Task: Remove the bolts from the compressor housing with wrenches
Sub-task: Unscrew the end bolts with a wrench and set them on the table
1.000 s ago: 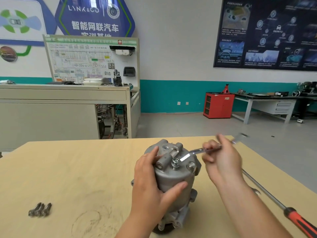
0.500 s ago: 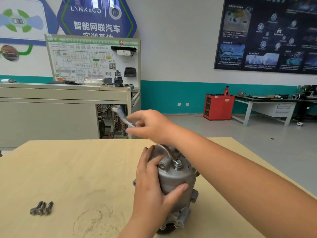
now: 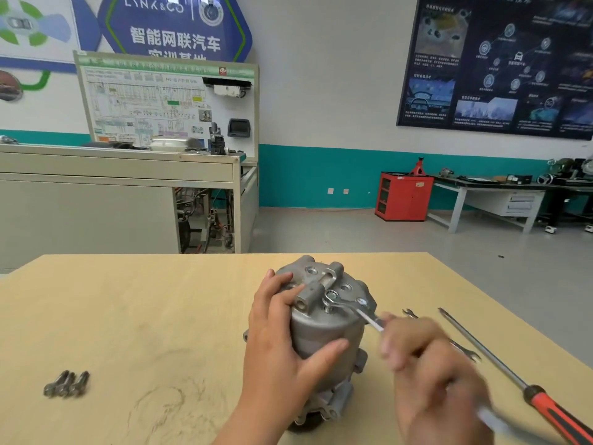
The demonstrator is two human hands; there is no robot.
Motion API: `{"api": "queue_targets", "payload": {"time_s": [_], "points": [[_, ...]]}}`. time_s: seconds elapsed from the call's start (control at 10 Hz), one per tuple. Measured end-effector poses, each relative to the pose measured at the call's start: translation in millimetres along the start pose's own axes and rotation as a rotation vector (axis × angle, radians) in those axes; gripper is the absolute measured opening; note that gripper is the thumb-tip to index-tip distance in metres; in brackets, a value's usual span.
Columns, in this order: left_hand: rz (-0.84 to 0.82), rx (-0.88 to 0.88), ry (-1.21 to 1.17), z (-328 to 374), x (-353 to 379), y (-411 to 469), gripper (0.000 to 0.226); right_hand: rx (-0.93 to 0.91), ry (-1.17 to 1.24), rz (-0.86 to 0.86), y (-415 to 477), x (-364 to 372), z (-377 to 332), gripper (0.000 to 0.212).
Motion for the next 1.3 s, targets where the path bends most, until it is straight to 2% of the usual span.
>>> {"api": "queue_targets", "payload": {"time_s": [0.1, 0.2, 0.3, 0.4, 0.5, 0.6, 0.7, 0.8, 0.9, 1.0, 1.1, 1.2, 1.3], "points": [[0.008, -0.004, 0.053, -1.2, -0.1, 6.0, 0.055, 0.408, 0.582, 0.547, 16.6, -49.4, 64.3, 0.035], [0.025, 0.001, 0.065, 1.2, -4.0, 7.9, 0.054, 0.809, 0.417, 0.697, 36.5, -55.5, 127.4, 0.025], [0.013, -0.008, 0.062, 3.5, -5.4, 7.4, 0.054, 0.984, -0.059, 0.307, 68.9, -32.1, 160.3, 0.005], [0.007, -0.021, 0.083, 1.4, -4.8, 7.7, 0.059, 1.023, -0.406, -0.194, 87.3, 9.3, 179.8, 0.015], [-0.005, -0.033, 0.075, 1.1, -6.1, 8.8, 0.061, 0.904, -0.749, -0.565, 106.8, 51.7, 173.4, 0.032], [-0.015, -0.024, 0.089, 1.6, -6.0, 9.7, 0.059, 0.688, -0.922, -0.792, 110.4, 103.0, 151.8, 0.030], [-0.015, -0.107, 0.028, -8.9, -5.1, 7.4, 0.056, 0.467, -0.809, -0.974, 78.0, 159.1, 114.2, 0.023], [-0.014, -0.151, 0.019, -21.7, -1.2, 8.1, 0.038, 0.051, -0.786, -1.016, 42.3, 169.9, 49.7, 0.029], [0.014, -0.049, 0.121, -6.3, 0.2, 15.8, 0.054, -0.116, -0.580, -0.924, 14.9, 141.7, 1.1, 0.043], [0.061, 0.027, 0.033, 11.3, -9.2, 14.5, 0.042, -0.282, -0.403, -0.717, 11.0, 91.5, -14.5, 0.039], [0.034, -0.004, 0.011, 1.0, -7.5, 7.0, 0.050, -0.082, -0.075, -0.264, 22.2, 15.0, -3.5, 0.024], [0.013, -0.008, 0.026, 1.8, -4.5, 5.4, 0.054, 0.536, 0.495, 0.535, 12.3, -60.9, 76.7, 0.026], [0.011, 0.002, 0.024, 1.1, -4.7, 5.6, 0.053, 0.926, 0.285, 0.608, 25.5, -56.5, 138.1, 0.013]]}}
Point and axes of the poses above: each hand's wrist, its own y-axis towards the middle knuckle, its own x-axis out of the palm, z = x × y, the point moved 10 cm from there along y, towards the middle knuckle, and after that the axes turned 3 degrees about y, right-handed, at the moved point
